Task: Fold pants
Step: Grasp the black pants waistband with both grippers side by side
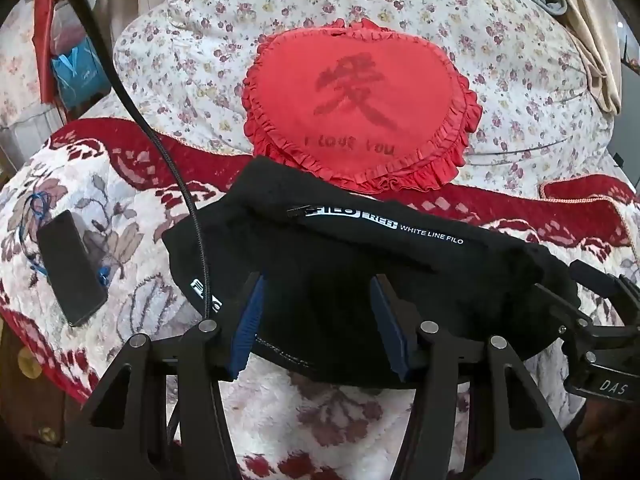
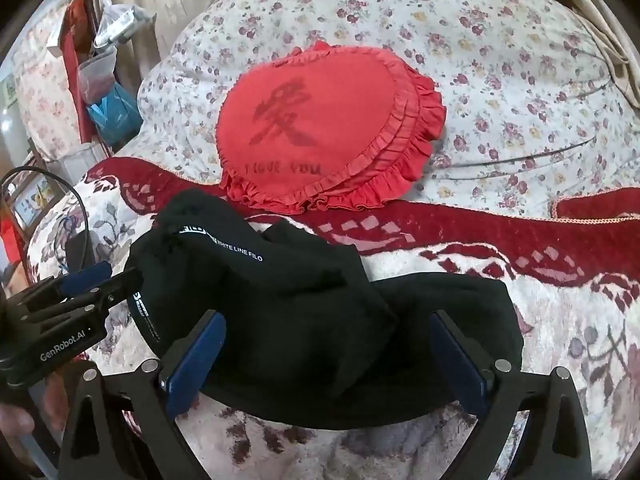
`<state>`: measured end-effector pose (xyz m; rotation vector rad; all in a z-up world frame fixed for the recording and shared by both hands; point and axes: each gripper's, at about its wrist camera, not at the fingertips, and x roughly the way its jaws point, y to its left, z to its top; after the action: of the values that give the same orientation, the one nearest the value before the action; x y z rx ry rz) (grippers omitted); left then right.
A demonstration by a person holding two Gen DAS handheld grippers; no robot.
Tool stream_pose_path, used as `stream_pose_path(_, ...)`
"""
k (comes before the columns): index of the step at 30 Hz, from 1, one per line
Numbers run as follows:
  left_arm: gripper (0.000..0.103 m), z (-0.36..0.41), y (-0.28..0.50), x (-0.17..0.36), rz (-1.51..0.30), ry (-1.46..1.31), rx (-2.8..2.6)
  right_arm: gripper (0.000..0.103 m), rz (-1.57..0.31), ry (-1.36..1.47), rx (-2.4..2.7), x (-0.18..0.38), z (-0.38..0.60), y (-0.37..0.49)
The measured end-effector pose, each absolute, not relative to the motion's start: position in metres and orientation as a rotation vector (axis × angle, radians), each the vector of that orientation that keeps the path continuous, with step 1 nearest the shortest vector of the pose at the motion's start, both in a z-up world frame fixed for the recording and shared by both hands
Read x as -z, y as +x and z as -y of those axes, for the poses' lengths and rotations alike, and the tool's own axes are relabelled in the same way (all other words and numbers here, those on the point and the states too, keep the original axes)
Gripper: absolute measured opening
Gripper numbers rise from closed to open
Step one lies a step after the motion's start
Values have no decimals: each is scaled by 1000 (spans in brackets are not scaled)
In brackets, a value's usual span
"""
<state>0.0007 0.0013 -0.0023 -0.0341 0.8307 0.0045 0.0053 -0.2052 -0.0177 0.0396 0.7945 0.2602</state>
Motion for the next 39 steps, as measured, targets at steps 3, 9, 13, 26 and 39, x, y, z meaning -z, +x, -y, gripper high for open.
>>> stream_pose_path(3,54,-2,2,3,-838,-42,-6,100,-797,46,-265,20,207,6)
stream_pose_path(9,54,-5,3,6,-845,-54,-6,100,-817,64,-267,23,205,11)
stream_pose_path(13,54,-5,3,7,-853,-54,3,100,-825,61,-268,25,206,14)
stream_pose_path(26,54,-18,6,7,-821,-74,-9,100,-838,73,-286,29,206,12)
stream_pose_path(39,54,-23,11,13,-873,-68,-34,100,-881,36,-294,37,198,16)
